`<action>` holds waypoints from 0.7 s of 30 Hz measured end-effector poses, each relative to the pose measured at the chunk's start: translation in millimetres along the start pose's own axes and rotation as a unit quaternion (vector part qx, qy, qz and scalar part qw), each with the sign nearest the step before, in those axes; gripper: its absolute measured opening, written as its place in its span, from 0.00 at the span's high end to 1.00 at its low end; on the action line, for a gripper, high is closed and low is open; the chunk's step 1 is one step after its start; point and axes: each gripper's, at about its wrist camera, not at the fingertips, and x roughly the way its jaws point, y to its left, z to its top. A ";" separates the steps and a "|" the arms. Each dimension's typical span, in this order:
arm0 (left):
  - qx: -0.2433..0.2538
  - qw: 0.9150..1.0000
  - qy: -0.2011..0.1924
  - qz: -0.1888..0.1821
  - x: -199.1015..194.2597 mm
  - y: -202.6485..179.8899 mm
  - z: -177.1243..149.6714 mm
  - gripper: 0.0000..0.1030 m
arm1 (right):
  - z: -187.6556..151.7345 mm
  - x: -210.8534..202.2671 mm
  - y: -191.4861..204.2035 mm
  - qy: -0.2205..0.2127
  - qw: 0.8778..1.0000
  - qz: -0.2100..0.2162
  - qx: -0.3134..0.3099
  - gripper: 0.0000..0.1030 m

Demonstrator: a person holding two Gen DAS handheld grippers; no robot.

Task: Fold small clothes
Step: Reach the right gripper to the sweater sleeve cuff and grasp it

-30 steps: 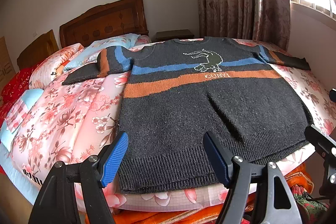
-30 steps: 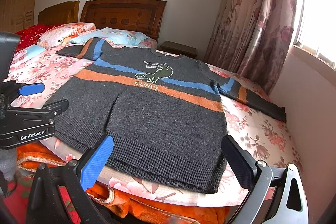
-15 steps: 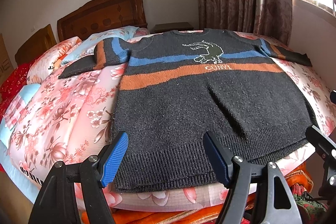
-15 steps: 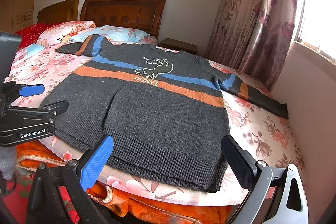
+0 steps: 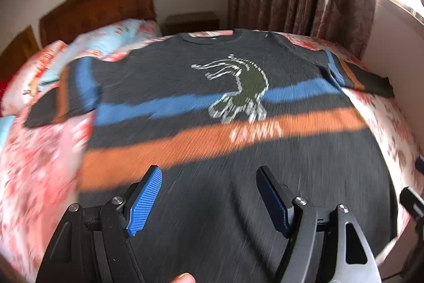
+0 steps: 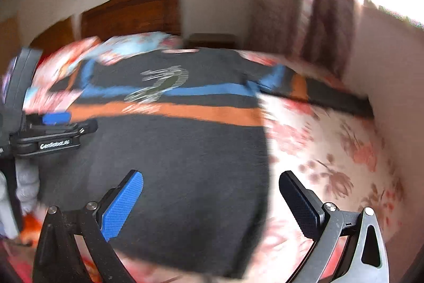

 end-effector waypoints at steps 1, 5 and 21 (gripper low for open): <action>0.009 1.000 0.003 0.008 11.2 -3.2 10.0 0.27 | 5.9 6.2 -21.0 0.005 1.000 -0.005 0.030 0.00; -0.011 1.000 0.012 -0.014 49.9 -13.0 45.9 0.27 | 21.6 23.6 -87.9 0.015 0.993 -0.040 0.108 0.00; -0.021 1.000 -0.007 0.018 96.2 -5.2 74.9 0.21 | 107.4 151.6 -261.6 0.016 0.945 -0.073 0.319 0.00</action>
